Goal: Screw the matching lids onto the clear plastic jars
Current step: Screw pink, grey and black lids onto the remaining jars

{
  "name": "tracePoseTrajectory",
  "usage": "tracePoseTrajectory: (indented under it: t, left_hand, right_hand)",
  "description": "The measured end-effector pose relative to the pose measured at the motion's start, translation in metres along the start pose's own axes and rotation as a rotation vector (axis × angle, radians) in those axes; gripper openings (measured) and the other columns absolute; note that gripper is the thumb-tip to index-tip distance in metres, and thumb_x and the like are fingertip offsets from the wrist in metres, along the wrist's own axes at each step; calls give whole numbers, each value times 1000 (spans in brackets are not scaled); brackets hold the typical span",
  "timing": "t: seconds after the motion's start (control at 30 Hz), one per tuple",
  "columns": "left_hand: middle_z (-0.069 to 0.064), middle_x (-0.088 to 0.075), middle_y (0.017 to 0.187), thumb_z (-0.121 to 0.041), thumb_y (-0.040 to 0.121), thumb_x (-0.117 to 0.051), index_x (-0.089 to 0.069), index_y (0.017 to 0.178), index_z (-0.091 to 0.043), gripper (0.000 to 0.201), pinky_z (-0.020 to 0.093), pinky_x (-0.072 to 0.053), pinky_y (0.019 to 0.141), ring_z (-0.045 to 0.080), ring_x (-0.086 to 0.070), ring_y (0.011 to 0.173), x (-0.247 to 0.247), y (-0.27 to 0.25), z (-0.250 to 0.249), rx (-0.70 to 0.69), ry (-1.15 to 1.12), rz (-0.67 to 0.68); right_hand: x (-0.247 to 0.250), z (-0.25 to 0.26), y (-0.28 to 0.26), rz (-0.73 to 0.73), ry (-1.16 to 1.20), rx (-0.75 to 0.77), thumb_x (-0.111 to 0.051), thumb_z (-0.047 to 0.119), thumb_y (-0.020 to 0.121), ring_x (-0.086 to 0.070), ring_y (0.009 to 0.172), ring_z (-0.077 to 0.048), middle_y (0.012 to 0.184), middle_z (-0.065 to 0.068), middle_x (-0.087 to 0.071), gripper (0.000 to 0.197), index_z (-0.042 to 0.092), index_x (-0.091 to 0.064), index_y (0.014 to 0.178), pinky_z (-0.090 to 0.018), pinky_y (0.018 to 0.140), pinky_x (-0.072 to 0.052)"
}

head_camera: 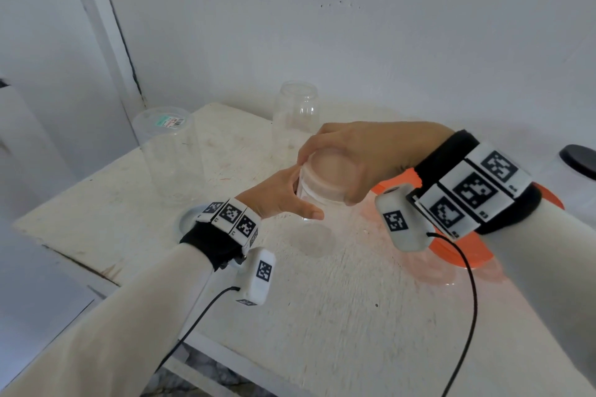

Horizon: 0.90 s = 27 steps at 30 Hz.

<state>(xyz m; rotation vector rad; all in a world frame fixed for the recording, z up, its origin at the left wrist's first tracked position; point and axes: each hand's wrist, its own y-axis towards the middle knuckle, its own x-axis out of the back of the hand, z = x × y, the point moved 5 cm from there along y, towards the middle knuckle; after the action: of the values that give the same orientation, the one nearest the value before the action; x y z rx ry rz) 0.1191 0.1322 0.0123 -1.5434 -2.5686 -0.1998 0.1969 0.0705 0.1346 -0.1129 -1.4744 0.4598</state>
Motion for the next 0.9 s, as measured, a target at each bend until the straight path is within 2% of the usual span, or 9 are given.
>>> tracePoseTrajectory:
  t: [0.1,0.2,0.27,0.33,0.4,0.5,0.67,0.8,0.9]
  left_hand:
    - [-4,-55,129,-31,53,-80,-40,131,-25,88,24,-41,102,6,-51,121,-1,0,-1,-15,-6,-16]
    - [-4,-58,127,-32,52,-80,-42,132,-23,89,17,-43,95,3,-52,119,-2,-1,-2,-24,-7,-23]
    - [-4,-59,126,-32,52,-79,-43,133,-22,89,15,-43,93,4,-53,118,-2,-2,-3,-24,-6,-18]
    - [-4,-59,125,-31,52,-79,-43,130,-26,86,15,-44,93,5,-54,117,-2,-3,-4,-26,-18,-16]
    - [-4,-57,128,-30,54,-79,-41,130,-29,85,17,-43,96,5,-52,119,-2,-2,-5,-30,-7,-10]
    - [-4,-55,130,-32,54,-80,-38,135,-25,91,26,-40,103,7,-51,121,-2,-1,-3,-29,17,-11]
    - [-2,-57,129,-30,56,-80,-38,137,-23,91,28,-41,103,9,-52,121,-6,-2,-4,-47,6,-15]
    - [-6,-57,127,-31,55,-79,-42,131,-28,85,19,-43,97,4,-52,119,-7,-4,-6,-46,19,-27]
    - [-10,-56,127,-48,47,-84,-40,127,-36,92,18,-42,99,0,-51,119,-6,-6,-7,-6,55,-39]
  right_hand:
    - [-1,-2,-1,-58,-66,-115,-74,51,65,-51,99,-16,111,8,-45,72,45,-37,126,-34,83,-49]
    - [-1,-1,1,-146,-95,-244,-57,76,62,-55,83,-18,84,8,-46,73,33,-44,120,-29,63,-45]
    - [-1,-2,0,-147,-129,-288,-46,81,66,-52,82,-17,84,7,-48,80,27,-44,125,-28,61,-38]
    - [0,-9,-2,-82,-73,-277,-47,77,72,-52,101,-18,116,2,-54,82,30,-33,138,-30,78,-40]
    - [2,-11,-7,5,37,-190,-62,62,74,-44,122,-15,142,9,-34,83,40,-20,142,-33,96,-40]
    - [3,-6,-12,66,74,-94,-75,35,72,-38,123,-9,138,16,-32,80,51,-29,136,-34,98,-40]
    - [6,-6,-6,-237,-118,-270,-52,72,73,-54,92,-19,99,3,-54,68,28,-51,125,-28,66,-39]
    - [1,-9,-11,-124,26,-156,-55,66,76,-43,124,-17,140,6,-36,78,38,-27,142,-32,96,-38]
    - [-1,-3,-17,-1,74,-36,-73,38,75,-37,125,-10,139,13,-31,77,48,-29,138,-34,102,-37]
